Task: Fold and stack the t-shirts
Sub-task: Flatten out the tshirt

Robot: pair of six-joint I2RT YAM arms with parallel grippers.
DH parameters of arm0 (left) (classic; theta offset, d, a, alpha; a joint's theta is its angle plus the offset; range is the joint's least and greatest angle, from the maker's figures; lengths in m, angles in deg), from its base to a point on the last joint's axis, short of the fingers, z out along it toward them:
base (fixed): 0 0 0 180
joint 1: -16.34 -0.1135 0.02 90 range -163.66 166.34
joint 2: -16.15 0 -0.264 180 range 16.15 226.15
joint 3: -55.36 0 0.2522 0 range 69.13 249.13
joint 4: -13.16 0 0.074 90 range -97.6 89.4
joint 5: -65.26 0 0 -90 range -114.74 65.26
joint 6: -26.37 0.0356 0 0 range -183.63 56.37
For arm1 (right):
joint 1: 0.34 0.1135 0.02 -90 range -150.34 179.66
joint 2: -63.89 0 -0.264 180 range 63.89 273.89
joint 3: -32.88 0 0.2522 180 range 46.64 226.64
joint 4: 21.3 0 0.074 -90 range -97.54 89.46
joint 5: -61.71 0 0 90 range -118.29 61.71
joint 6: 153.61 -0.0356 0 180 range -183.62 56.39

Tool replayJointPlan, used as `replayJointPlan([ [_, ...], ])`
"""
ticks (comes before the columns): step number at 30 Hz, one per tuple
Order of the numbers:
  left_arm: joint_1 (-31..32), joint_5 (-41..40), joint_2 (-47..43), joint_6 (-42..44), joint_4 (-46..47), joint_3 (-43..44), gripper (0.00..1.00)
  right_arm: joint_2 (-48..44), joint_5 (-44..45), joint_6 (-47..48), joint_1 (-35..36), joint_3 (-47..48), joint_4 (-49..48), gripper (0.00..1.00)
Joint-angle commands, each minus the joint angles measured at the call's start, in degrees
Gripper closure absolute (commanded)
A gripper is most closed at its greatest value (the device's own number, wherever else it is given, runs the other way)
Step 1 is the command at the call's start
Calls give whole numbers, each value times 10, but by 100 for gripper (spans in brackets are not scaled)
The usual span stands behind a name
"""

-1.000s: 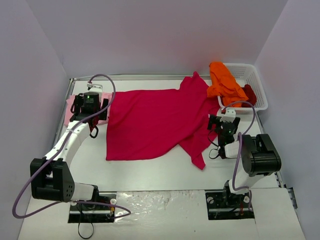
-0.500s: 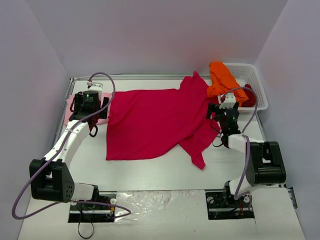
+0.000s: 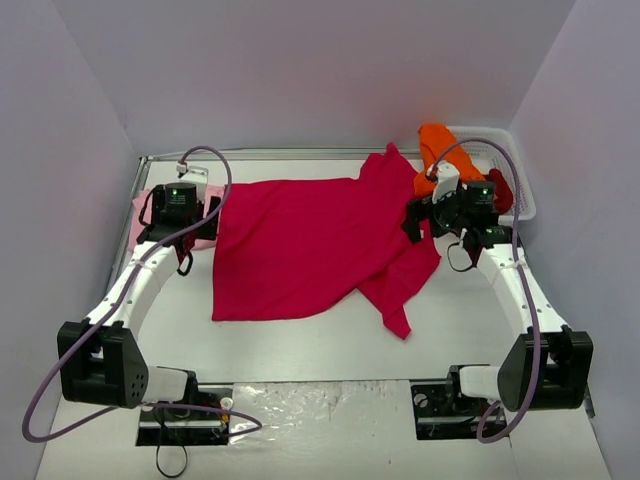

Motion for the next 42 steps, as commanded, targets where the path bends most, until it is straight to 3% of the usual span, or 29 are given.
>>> replayJointPlan([
  [1,0,36,-8,4,-26,29,6,-10,-112,73,-1,37,196,0],
  [8,3,91,4,17,-68,48,6,-5,-24,57,1,16,228,2],
  [14,7,136,2,66,-111,35,6,-48,-51,111,4,23,270,0],
  [21,40,110,-47,118,-138,-9,4,62,-59,261,38,137,521,0],
  [25,30,110,-60,92,-138,-18,4,62,0,270,119,131,528,0],
  [28,23,137,-55,69,-149,-8,4,75,26,261,156,124,511,6],
  [30,22,146,-51,63,-151,-2,4,86,32,245,154,116,475,18],
  [32,22,168,-45,69,-153,0,4,93,68,216,153,106,405,39],
  [34,22,204,-29,79,-160,7,0,116,100,193,151,103,377,54],
  [35,26,213,-21,83,-165,13,22,124,107,185,150,104,351,77],
  [37,33,215,14,83,-175,38,33,151,120,169,148,116,331,97],
  [38,38,212,26,83,-179,48,50,160,120,166,145,122,320,100],
  [40,38,215,55,81,-178,74,69,186,120,158,136,146,313,100],
  [42,38,218,82,84,-172,90,77,211,118,155,122,164,310,100],
])
